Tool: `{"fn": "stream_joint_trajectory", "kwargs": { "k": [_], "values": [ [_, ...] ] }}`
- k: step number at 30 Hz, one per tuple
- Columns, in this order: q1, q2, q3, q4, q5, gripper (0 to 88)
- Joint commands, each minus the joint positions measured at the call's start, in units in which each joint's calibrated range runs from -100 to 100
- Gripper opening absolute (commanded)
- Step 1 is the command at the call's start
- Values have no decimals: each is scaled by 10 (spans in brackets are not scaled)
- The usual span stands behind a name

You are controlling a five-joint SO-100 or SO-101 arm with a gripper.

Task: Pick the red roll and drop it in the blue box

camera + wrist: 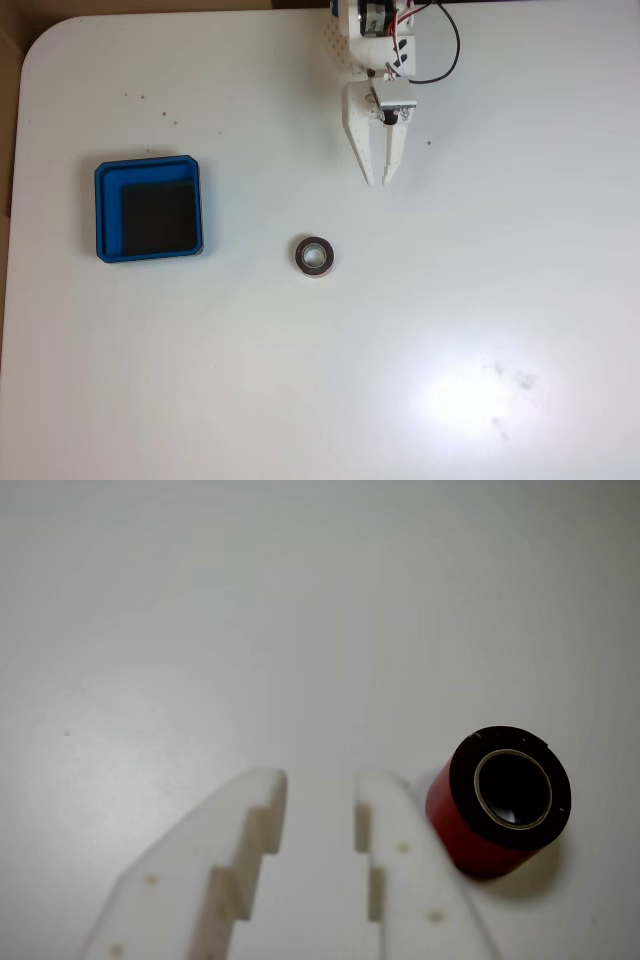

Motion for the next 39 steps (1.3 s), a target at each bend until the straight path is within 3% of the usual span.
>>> {"fn": "stream_joint_trajectory", "kwargs": {
  "k": [1, 21, 39],
  "values": [
    [-2, -3, 8, -8, 2, 6],
    [5, -3, 6, -8, 2, 6],
    [228, -3, 6, -8, 2, 6]
  ]
}}
